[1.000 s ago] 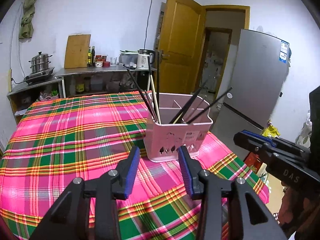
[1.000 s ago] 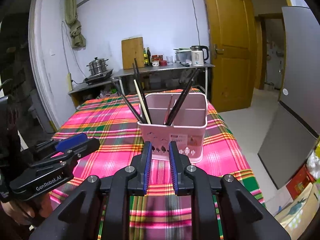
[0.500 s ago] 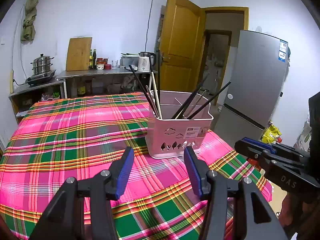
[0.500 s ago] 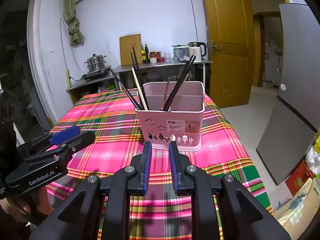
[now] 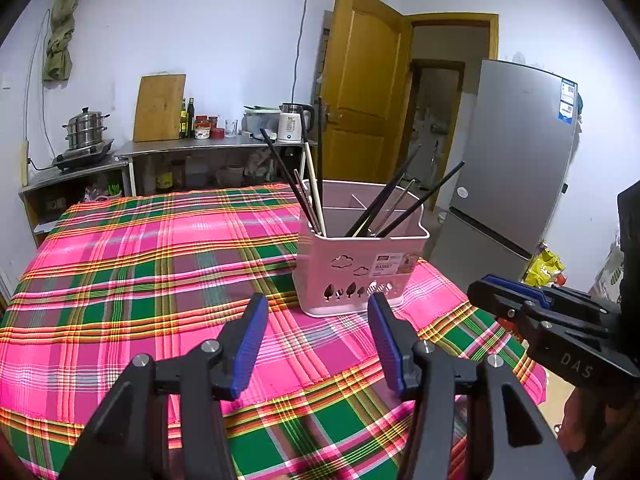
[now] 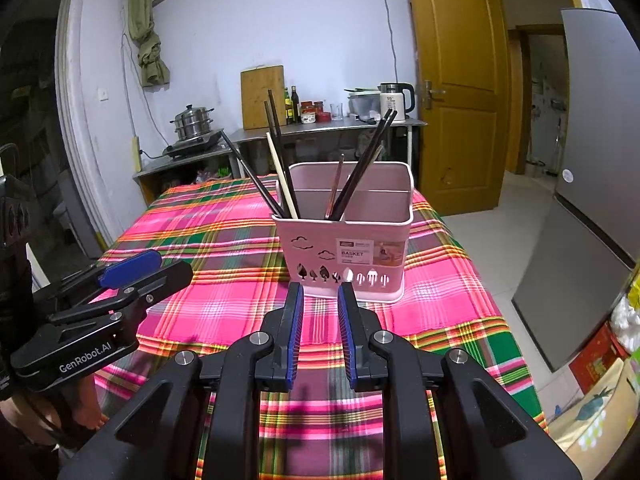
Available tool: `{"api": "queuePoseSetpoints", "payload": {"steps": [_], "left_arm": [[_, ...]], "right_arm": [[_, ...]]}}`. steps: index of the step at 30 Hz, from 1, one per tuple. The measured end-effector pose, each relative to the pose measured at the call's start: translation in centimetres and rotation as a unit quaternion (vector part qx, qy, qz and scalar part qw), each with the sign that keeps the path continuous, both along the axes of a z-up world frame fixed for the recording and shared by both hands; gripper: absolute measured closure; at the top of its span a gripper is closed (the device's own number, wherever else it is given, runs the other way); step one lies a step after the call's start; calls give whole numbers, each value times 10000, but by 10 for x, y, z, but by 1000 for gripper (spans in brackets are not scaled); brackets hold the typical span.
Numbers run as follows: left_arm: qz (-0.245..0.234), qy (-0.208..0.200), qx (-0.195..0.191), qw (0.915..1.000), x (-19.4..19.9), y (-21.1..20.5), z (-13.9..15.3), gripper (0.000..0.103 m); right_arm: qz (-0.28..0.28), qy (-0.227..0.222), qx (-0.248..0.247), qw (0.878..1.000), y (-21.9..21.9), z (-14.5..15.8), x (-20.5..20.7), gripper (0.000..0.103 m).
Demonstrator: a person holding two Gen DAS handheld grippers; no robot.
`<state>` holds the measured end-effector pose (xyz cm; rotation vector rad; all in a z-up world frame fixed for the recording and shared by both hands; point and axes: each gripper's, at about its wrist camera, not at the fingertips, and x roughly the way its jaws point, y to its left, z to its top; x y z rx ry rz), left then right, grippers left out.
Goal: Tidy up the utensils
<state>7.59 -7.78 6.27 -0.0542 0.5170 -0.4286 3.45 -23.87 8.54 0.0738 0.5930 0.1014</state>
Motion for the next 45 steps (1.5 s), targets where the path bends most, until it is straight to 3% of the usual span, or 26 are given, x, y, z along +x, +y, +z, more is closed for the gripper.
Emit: {"api": "queuePoseSetpoints", "payload": {"steps": [45], "left_arm": [[-8, -48, 205, 9998, -5, -4, -1, 49]], "right_arm": [[16, 36, -62, 10000, -1, -1, 2, 85]]}}
